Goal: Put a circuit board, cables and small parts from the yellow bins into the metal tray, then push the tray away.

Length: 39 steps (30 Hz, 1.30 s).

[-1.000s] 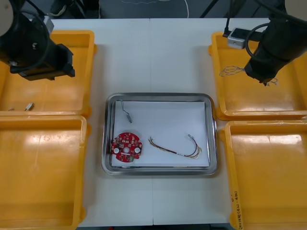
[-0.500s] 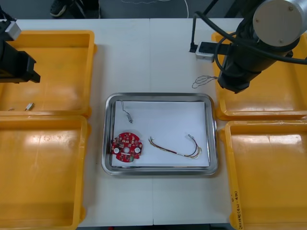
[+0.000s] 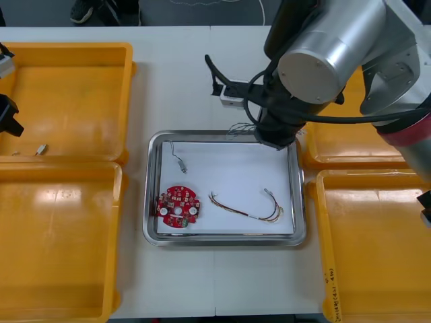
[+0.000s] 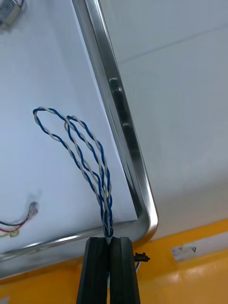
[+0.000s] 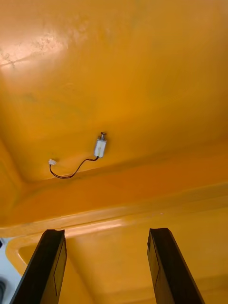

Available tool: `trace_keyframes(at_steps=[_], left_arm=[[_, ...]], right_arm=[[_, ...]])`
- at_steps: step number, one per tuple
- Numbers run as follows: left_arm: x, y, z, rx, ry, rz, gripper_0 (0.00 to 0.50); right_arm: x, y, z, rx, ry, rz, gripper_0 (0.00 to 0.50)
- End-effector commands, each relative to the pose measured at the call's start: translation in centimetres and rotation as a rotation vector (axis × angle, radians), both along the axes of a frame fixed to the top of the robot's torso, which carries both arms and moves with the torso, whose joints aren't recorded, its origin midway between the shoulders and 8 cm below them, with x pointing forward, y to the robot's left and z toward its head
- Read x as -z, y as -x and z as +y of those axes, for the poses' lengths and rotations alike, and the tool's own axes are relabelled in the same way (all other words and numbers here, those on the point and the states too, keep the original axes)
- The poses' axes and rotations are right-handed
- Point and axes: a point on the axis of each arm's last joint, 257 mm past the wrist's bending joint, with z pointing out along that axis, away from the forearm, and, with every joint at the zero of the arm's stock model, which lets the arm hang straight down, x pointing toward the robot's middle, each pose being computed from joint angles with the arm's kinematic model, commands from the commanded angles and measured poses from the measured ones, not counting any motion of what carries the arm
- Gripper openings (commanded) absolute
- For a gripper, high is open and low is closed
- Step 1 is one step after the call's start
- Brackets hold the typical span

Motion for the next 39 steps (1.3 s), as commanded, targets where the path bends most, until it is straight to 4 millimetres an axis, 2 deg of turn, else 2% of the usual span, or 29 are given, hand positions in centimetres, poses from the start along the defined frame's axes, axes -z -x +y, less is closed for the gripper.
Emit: trace_keyframes(at_steps=[1,11,16,22,35,38,39], left_arm=[[-1.0,-0.9,2.6,-0.065,-0.054,-0.006,0.5],[0.8,-3.4,2.3,-0.083,-0.041,0.025,0.5],[1.4,-4.7,1.8,-0.078,-0.034,0.022,0.5],[1.9,-6.2,1.6,-0.077,-0.027,0.007,0.5],[4.2,-7.2,1.8,-0.078,-0.023,0.01,0.5],[4.8,-7.0,1.8,-0.074,-0.027,0.023,0.5],[5.0,-6.9,1.9,-0.079,-0.023,0.026,0.5]], right_arm=[[-0.9,0.3,3.8,-0.045,-0.006,-0.05,0.0],[3.0,0.0,3.2,-0.036,0.074,-0.008,0.0],[4.2,-0.8,3.4,-0.019,0.07,0.004,0.0],[5.5,-0.7,3.5,-0.019,0.085,0.023,0.0],[8.0,-1.6,3.2,-0.037,0.128,0.004,0.0],[8.1,-1.9,3.1,-0.04,0.131,-0.003,0.114],[8.1,-1.9,3.0,-0.04,0.132,-0.005,0.21]])
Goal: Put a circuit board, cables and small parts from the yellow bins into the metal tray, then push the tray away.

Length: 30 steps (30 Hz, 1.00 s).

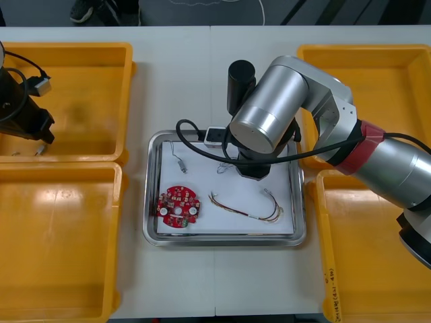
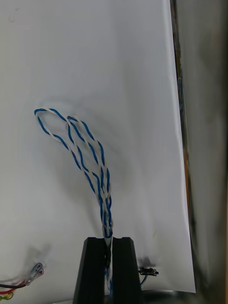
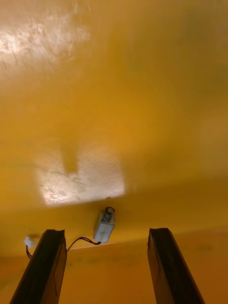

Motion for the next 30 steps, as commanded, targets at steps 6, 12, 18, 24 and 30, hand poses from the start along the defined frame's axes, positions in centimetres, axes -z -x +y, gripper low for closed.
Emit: trace_keyframes(at_steps=[6,12,18,24,30], left_arm=[[-2.2,-1.1,1.7,-0.03,-0.016,-0.043,0.5],[-1.7,-1.4,1.7,-0.03,-0.009,-0.052,0.5],[-1.0,-1.6,1.9,-0.038,-0.001,-0.054,0.5],[-0.4,-1.6,2.0,-0.039,0.0,-0.05,0.5],[0.2,-1.7,1.7,-0.036,0.002,-0.048,0.5]], right_arm=[[-2.1,-1.3,1.3,-0.037,0.012,-0.066,0.498],[-2.8,-1.2,0.8,-0.031,0.019,-0.072,0.5],[-3.7,-0.7,1.0,-0.041,0.002,-0.064,0.5],[-5.8,-0.1,0.3,-0.023,-0.026,-0.05,0.5],[-9.0,0.2,-1.7,0.032,-0.082,-0.031,0.5]])
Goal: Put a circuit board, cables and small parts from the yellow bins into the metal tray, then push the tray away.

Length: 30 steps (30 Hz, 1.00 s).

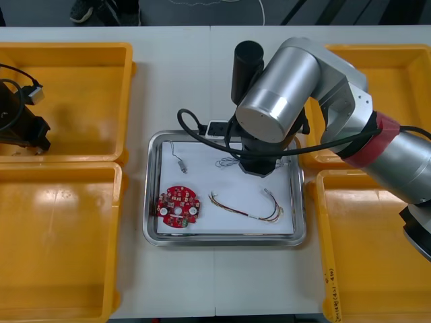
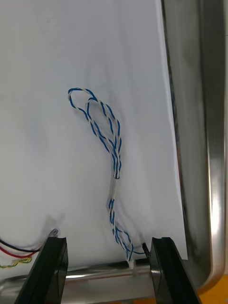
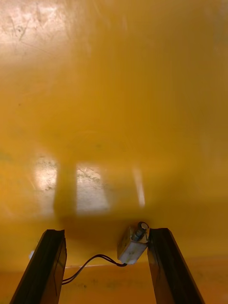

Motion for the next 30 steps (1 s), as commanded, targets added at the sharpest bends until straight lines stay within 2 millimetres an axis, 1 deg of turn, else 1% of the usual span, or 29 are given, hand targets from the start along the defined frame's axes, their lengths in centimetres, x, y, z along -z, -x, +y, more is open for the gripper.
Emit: trace_keyframes(at_steps=[1,3,4,7,8,10,12,18,23,25,28,29,30], left_arm=[[-2.1,-1.7,-0.5,0.042,-0.022,-0.041,0.5],[-1.8,-1.7,-0.8,0.047,-0.02,-0.039,0.5],[-1.8,-1.6,-0.8,0.047,-0.018,-0.036,0.5],[-1.6,-1.7,-1.1,0.053,-0.02,-0.034,0.5],[-1.4,-1.6,-1.1,0.052,-0.02,-0.029,0.5],[-1.2,-1.6,-1.4,0.057,-0.023,-0.025,0.5],[-1.1,-1.6,-1.6,0.06,-0.022,-0.024,0.5],[-0.5,-1.6,-2.2,0.071,-0.022,-0.017,0.5],[0.1,-1.6,-2.6,0.079,-0.027,-0.012,0.5],[0.2,-1.5,-2.7,0.08,-0.028,-0.008,0.5],[0.3,-1.5,-2.8,0.082,-0.028,-0.007,0.5],[0.3,-1.5,-2.8,0.081,-0.027,-0.006,0.474],[0.4,-1.4,-2.7,0.081,-0.027,-0.005,0.405]], right_arm=[[-6.1,-1.4,-1.6,0.044,-0.068,-0.057,0.5],[-7.5,-1.3,-2.8,0.074,-0.095,-0.043,0.5],[-7.8,-1.3,-3.1,0.081,-0.102,-0.04,0.5],[-9.4,-1.2,-5.0,0.13,-0.132,-0.023,0.5],[-9.7,-1.3,-5.4,0.14,-0.138,-0.022,0.5],[-10.5,-1.2,-7.1,0.202,-0.14,-0.018,0.5],[-11.1,-1.1,-8.1,0.253,-0.148,-0.024,0.5],[-12.7,-0.9,-10.0,0.417,-0.226,-0.034,0.5],[-13.8,-0.1,-10.4,0.536,-0.334,0.018,0.5],[-13.8,0.3,-10.6,0.585,-0.373,0.041,0.5],[-13.7,1.0,-12.0,0.669,-0.424,0.061,0.5],[-13.6,1.1,-12.3,0.684,-0.429,0.061,0.5],[-13.4,1.4,-13.1,0.714,-0.434,0.06,0.5]])
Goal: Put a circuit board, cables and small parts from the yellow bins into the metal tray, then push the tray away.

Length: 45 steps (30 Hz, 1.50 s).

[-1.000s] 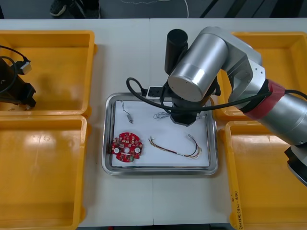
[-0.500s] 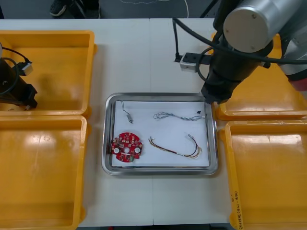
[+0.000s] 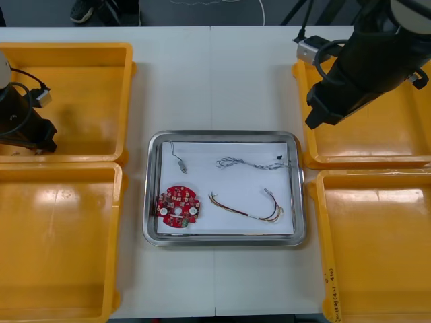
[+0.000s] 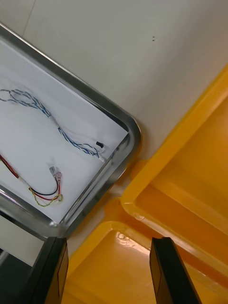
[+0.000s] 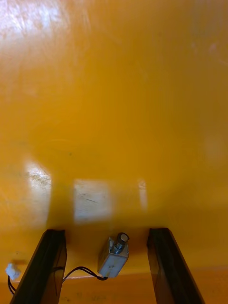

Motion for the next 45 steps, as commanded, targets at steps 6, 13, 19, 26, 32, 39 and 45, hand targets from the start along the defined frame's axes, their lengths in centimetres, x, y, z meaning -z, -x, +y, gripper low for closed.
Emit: trace_keyframes(at_steps=[6,13,19,26,32,39,45], left_arm=[[-0.4,-1.2,-1.8,0.072,-0.019,-0.013,0.0],[-0.5,-1.2,-1.8,0.072,-0.022,-0.014,0.0],[-2.9,-2.6,-2.2,0.061,0.011,-0.079,0.0],[-8.2,-3.7,-2.6,0.064,0.06,-0.174,0.0],[-12.8,-3.1,-3.3,0.06,0.107,-0.215,0.0],[-16.1,-1.3,-4.7,0.017,0.142,-0.212,0.0],[-16.5,1.0,-6.4,-0.051,0.126,-0.148,0.0]], right_arm=[[-0.9,2.3,-6.3,0.202,-0.036,-0.04,0.5],[0.6,4.7,-9.4,0.339,-0.062,-0.014,0.5],[1.8,6.3,-11.8,0.428,-0.102,0.009,0.5],[3.0,7.6,-14.2,0.507,-0.122,0.022,0.5],[4.2,8.4,-15.6,0.553,-0.092,-0.008,0.5],[5.0,8.4,-15.7,0.606,-0.13,-0.029,0.5],[5.7,8.2,-15.8,0.66,-0.165,-0.051,0.5]])
